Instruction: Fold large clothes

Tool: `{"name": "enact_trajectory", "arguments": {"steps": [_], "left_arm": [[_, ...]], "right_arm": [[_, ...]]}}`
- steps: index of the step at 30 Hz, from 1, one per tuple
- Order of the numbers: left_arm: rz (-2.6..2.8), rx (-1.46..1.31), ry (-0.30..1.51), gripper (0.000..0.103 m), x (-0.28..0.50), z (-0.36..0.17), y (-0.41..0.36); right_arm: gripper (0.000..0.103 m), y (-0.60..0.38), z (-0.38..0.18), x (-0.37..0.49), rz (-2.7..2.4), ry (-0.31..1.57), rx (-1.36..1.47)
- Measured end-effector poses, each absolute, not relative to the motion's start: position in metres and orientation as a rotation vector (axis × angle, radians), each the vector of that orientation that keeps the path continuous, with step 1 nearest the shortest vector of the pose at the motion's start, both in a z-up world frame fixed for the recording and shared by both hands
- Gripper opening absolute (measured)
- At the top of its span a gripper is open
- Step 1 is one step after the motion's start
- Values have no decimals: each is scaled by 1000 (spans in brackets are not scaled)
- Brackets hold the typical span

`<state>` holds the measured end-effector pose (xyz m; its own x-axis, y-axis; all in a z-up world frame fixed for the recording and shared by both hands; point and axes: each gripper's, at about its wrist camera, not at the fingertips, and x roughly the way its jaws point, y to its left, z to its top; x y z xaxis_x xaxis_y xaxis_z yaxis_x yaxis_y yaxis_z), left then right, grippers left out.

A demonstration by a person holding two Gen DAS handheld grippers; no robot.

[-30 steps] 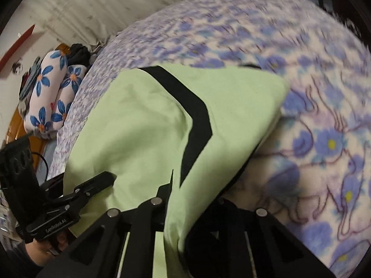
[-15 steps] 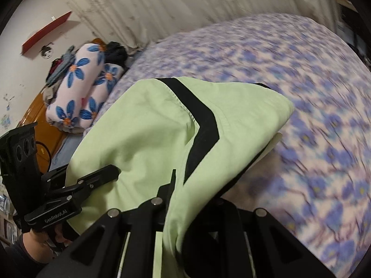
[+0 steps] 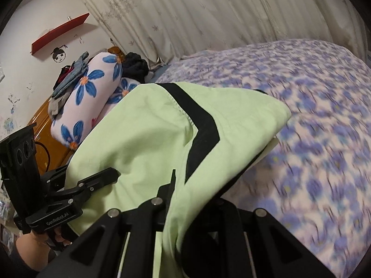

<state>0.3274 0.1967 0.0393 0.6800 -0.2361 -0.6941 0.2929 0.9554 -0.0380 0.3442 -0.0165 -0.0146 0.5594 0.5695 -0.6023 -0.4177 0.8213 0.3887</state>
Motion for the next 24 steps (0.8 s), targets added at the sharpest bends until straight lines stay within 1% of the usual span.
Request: {"name": "enact_trajectory", "arguments": {"steps": [7,9,12,14,15,16,17,18,19,20,24], "left_arm": [[-290,118,768,32,420,14,249],[-284,133,784,33,441,2,261],[-246,158,843,37,477,-34,283],[-168,149,944,43,499,-74,298],[-133,149,988,49,504,-90,303],[-64,150,1076,59,513,-119,311],[-30,130,1085,67,513,-131,317],[1,115,1066,84,510,-134,322],[68,108,1014,95,506,-133,329],[94,101,991,96,503,-131,334],[157,81,947,95,493,-116,342]], "right_arm": [[11,26,-40,430,606,738,280],[11,35,-56,452,610,738,310],[11,51,-97,484,602,791,346],[13,60,-132,501,560,889,347],[17,65,-153,508,546,966,344],[28,68,-165,511,531,1009,333],[34,69,-173,511,515,1036,319],[43,67,-176,509,521,1042,325],[43,65,-174,507,525,1036,326],[44,63,-170,505,520,1029,314],[44,55,-141,495,496,967,213]]}}
